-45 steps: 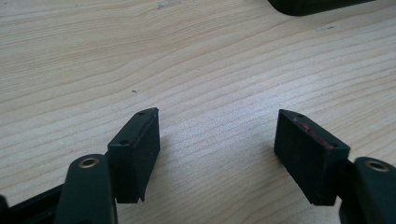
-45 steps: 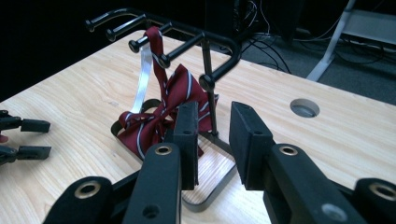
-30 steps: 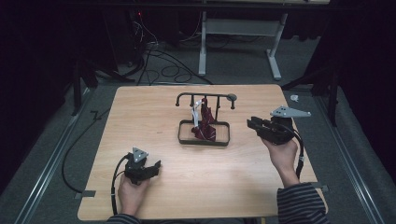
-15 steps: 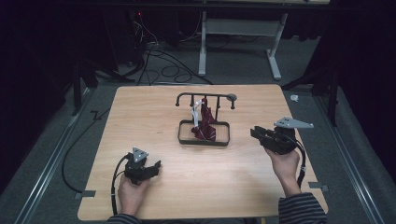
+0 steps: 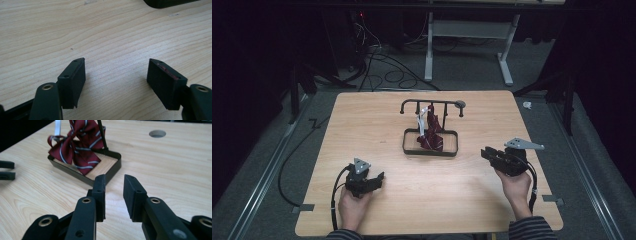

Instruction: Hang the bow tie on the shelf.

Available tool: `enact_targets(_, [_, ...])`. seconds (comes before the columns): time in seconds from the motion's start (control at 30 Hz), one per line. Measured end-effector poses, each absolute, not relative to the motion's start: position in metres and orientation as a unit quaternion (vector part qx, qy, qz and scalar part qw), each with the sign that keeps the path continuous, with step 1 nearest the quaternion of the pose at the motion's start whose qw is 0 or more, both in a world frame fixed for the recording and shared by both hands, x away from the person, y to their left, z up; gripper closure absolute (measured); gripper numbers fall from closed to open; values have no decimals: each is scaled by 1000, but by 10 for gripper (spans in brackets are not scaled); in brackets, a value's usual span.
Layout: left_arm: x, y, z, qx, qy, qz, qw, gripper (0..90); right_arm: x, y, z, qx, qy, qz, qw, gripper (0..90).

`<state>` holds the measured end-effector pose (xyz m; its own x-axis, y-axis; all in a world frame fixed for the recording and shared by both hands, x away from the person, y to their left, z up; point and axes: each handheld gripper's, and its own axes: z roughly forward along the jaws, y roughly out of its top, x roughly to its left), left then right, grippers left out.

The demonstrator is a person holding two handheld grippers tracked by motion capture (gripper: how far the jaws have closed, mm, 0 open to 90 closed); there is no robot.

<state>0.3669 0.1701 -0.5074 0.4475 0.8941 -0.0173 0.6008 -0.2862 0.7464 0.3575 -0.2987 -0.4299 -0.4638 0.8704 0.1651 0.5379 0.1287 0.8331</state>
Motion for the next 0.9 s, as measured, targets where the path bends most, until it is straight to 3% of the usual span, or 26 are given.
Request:
enact_targets(0.6, [367,170,-507,775,483,208,352,317,352,-298,-477,511,733,413,177,697])
enact_targets(0.9, [367,170,-507,775,483,208,352,317,351,-290,-496,508,757,356,206,641])
